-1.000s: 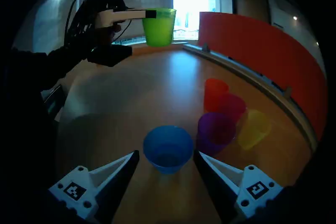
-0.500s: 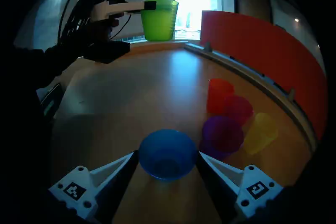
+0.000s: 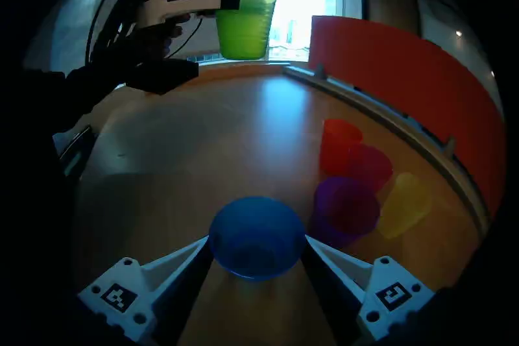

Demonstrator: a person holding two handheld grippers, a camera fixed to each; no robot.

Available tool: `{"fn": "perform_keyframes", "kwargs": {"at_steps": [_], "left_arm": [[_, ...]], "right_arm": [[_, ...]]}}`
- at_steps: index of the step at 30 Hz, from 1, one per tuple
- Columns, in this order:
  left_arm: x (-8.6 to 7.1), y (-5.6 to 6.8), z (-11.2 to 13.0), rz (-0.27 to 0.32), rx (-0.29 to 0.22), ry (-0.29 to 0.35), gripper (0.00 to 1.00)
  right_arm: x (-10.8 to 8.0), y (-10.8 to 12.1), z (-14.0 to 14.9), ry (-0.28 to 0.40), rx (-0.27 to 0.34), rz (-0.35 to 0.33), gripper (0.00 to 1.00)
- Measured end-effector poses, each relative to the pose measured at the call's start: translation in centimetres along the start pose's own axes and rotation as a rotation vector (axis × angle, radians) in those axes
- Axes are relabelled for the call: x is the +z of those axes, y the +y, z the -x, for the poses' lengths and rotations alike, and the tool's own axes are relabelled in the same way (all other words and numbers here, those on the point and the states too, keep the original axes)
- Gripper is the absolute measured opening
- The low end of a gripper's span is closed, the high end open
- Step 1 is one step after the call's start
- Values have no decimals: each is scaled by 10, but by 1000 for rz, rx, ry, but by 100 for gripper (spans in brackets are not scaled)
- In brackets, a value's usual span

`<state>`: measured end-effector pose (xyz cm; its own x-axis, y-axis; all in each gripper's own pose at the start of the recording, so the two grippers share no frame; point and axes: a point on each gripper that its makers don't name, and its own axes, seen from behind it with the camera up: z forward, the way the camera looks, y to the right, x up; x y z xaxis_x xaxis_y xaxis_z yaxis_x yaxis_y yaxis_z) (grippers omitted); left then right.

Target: Pour water

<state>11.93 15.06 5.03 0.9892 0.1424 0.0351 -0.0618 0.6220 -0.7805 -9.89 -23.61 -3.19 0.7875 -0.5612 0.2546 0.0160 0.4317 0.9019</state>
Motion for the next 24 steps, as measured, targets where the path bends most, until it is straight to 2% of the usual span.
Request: {"fn": "perform_keyframes", "kwargs": {"at_steps": [6,15,24], "left_arm": [[-1,0,0,2,2,-3,91],[0,4,0,10,2,-8,91],[0,11,0,24,-2,-9,91]], "right_arm": [[-5,2,-1,8,12,3,92],[-23,6,-17,47,15,18,92],[-48,13,-47,129,47,35,92]]}}
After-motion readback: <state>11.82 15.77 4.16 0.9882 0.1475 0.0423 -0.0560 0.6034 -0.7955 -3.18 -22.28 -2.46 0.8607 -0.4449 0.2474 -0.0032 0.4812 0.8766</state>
